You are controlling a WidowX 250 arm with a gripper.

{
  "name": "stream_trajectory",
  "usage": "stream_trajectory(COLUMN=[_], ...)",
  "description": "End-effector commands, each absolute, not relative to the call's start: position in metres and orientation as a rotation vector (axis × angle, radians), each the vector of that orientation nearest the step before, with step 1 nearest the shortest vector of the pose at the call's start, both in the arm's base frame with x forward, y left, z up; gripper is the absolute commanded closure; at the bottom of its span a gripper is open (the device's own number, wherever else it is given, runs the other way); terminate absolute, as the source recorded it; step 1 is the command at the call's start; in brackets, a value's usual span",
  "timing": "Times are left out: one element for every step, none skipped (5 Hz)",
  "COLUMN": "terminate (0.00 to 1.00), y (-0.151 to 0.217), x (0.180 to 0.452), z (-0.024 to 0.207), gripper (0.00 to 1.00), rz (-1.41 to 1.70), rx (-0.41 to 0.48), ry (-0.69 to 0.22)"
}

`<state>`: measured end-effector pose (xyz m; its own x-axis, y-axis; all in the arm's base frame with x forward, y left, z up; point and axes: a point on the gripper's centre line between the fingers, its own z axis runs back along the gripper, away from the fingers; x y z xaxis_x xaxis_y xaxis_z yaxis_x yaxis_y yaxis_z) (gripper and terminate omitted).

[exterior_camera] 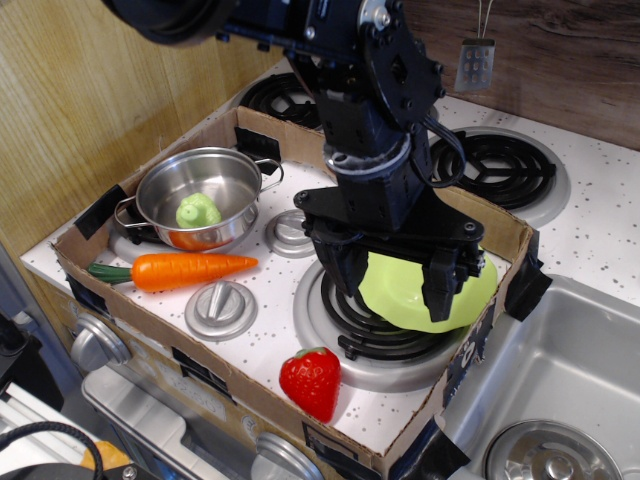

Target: Take broccoli out of pan

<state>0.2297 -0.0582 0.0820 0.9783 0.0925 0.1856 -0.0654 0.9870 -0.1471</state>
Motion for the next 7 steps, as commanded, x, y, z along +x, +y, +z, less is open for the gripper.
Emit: stream_trajectory(terminate=[0.0, 0.0, 0.0, 0.0, 0.0, 0.0, 0.0], y=[-0.058, -0.051, -0.034, -0.001, 0.03, 0.062, 0.083], x=[0.23, 0.242, 0.253, 0.265, 0.276, 0.28, 0.277], z=[0.082, 0.093, 0.106, 0.113, 0.12, 0.118, 0.116], gripper=[0.0, 0.0, 0.0, 0.0, 0.0, 0.0, 0.0], rz=[0.08, 0.256, 0.295, 0.442, 0.491, 0.533, 0.588], rx=[-0.141, -0.081, -0.045, -0.022, -0.012, -0.027, 0.023], ry=[-0.193, -0.289, -0.333, -0.325, -0.302, -0.278, -0.192])
